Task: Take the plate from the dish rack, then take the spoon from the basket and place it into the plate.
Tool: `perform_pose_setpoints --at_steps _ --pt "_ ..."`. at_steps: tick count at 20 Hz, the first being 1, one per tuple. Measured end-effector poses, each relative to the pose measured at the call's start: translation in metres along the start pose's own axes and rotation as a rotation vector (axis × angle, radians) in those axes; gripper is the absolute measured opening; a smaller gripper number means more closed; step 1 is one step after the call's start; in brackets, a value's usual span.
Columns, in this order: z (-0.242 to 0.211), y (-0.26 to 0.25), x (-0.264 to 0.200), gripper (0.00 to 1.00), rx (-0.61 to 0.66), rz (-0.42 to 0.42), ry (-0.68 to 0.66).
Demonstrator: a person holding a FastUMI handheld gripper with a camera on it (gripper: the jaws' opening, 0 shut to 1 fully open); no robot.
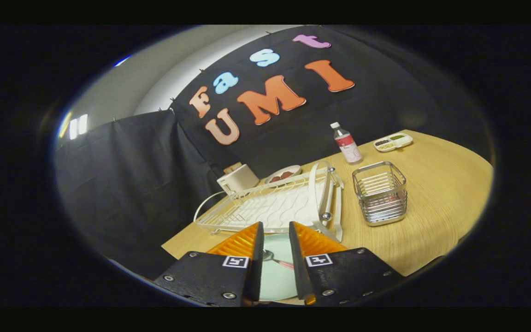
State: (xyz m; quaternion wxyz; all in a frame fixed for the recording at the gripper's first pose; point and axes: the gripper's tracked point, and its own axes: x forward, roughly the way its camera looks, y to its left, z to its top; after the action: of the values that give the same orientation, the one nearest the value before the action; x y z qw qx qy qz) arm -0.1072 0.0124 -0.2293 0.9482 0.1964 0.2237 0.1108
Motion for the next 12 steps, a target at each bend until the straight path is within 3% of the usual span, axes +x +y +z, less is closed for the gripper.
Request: perform_pose_setpoints --at_steps 3,12 --pt "0.025 -0.002 0.002 0.39 -0.075 -0.049 -0.071" --pt "0.095 0.034 -0.002 0.71 -0.202 -0.092 -0.295"
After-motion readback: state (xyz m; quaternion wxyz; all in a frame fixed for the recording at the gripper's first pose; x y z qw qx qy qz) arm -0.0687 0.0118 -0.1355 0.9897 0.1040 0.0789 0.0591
